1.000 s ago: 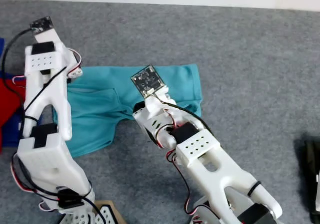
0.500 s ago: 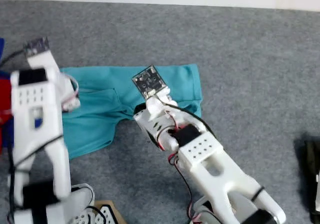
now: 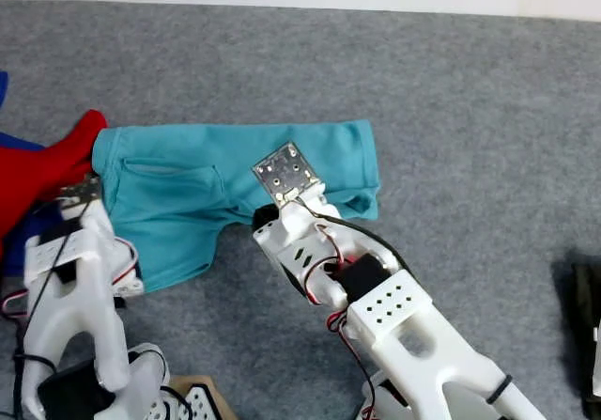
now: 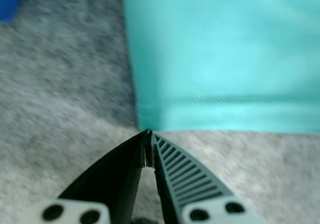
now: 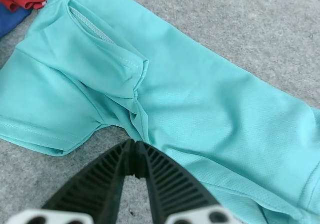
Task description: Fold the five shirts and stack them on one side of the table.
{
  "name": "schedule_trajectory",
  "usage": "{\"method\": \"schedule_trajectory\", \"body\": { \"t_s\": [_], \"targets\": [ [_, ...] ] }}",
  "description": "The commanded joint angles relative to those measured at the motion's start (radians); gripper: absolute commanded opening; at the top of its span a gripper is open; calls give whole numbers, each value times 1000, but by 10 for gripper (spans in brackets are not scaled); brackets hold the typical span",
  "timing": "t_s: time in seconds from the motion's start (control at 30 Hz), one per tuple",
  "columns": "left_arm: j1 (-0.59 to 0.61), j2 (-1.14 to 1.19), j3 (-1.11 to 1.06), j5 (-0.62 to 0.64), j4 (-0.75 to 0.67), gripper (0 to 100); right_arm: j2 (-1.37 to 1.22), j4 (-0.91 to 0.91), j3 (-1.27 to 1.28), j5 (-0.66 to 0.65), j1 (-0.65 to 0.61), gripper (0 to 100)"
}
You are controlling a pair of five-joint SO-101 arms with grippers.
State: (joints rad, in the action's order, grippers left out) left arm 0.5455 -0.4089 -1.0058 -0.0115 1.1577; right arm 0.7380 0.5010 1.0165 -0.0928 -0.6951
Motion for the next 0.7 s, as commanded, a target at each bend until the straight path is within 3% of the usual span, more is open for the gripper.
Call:
{"method": "schedule_trajectory", "body": {
  "t_s": [0.0, 0.17, 0.47, 0.67],
  "targets": [
    [76, -33, -1, -31, -54, 70, 30, 4, -10, 8, -10, 6],
    [77, -35, -4, -28, -57, 193, 30, 4, -7, -25, -10, 6],
    [74, -35, 16, -29, -51, 150, 28, 4, -7, -32, -22, 6],
    [82, -35, 120, -29, 94, 135, 28, 4, -7, -32, -21, 6]
  ]
}}
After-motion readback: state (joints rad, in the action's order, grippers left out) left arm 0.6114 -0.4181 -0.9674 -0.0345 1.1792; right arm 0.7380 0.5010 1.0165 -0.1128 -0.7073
